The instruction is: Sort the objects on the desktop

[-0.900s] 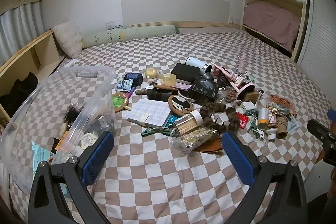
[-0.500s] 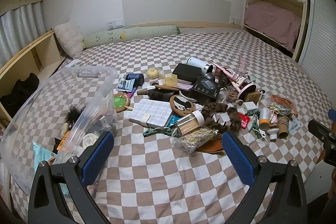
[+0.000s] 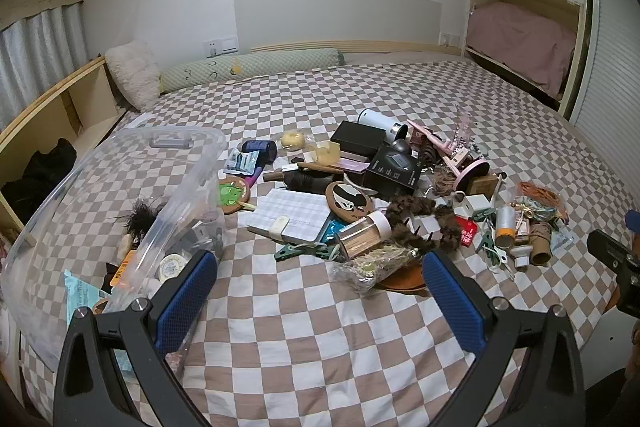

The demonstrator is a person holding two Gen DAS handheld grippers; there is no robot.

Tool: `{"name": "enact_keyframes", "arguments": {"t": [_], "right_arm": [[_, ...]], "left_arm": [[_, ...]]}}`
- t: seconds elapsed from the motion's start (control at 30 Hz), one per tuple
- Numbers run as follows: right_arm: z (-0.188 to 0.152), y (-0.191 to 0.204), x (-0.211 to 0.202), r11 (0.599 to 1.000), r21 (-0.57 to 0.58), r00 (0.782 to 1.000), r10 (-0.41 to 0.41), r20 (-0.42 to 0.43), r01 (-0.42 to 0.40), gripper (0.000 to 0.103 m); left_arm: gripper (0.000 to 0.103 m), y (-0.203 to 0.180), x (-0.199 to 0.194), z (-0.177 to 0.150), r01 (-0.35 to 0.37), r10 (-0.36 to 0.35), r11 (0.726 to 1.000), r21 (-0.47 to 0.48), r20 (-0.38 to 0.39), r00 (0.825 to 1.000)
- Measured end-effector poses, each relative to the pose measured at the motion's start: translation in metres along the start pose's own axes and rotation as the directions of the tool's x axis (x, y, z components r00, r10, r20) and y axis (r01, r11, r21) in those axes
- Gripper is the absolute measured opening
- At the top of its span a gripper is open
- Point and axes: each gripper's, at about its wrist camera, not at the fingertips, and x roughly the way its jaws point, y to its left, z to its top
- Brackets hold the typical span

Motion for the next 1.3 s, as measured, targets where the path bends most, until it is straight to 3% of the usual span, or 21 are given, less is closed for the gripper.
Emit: {"name": "enact_keyframes", "arguments": {"t": [1.3], "right_arm": [[-0.0001, 0.0011, 0.0015, 1.0, -0.006, 1.0, 0.004, -0.013, -0.004, 0.103]], "left_arm": [[0.103, 0.0021, 0.0036, 0.0003, -0.004, 0.004, 1.0, 0.005, -0.006, 1.0]]}}
